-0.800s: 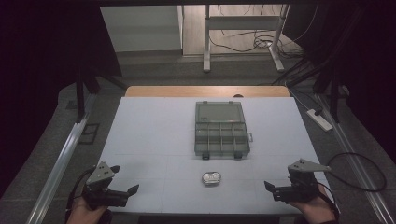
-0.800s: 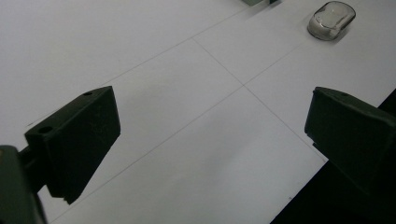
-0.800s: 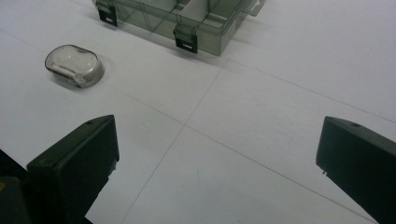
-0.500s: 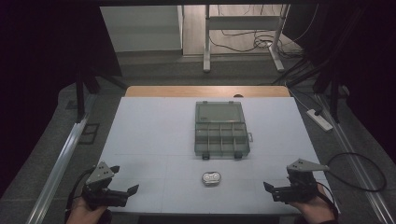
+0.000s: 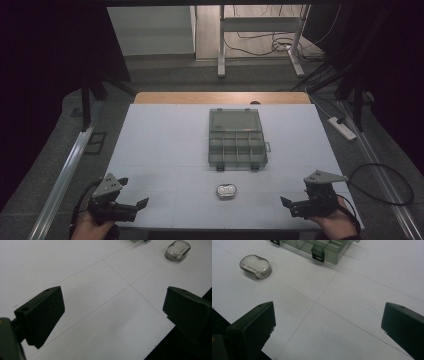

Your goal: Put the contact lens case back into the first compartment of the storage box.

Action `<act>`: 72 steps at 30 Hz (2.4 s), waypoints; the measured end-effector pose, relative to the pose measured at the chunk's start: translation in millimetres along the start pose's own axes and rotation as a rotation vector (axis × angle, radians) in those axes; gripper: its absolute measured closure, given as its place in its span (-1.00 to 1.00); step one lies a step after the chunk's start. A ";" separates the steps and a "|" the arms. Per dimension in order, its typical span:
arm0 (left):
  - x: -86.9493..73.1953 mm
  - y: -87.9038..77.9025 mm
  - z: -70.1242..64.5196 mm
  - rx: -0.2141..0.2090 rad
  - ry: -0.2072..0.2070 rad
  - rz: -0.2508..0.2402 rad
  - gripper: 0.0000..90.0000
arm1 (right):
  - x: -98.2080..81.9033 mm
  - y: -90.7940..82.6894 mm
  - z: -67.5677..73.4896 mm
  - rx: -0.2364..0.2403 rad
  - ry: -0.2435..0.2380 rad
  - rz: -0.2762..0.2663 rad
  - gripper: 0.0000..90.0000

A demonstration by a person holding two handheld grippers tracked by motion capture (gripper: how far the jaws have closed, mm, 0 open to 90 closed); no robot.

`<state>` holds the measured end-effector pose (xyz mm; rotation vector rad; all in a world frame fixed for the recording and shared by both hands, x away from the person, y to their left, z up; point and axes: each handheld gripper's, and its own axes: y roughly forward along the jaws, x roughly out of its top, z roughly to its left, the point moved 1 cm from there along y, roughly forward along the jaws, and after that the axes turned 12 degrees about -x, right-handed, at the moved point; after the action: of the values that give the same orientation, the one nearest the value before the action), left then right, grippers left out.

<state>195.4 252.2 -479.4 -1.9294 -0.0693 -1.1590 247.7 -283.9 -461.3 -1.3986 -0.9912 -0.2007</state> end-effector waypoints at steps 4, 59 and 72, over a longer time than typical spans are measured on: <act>0.0 0.0 -0.1 0.001 0.001 0.000 -0.91 | 0.6 0.5 2.1 0.002 -0.022 0.008 -1.00; 0.1 0.2 0.9 0.003 -0.006 0.005 -0.91 | 32.3 22.5 34.7 0.201 -0.105 -0.067 -1.00; 0.1 0.2 1.3 0.002 -0.010 0.005 -0.91 | 39.8 31.9 46.5 0.247 -0.142 -0.066 -1.00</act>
<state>196.4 253.0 -479.7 -1.9330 -0.0706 -1.1457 271.2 -219.0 -463.9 -1.1676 -1.1399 -0.0260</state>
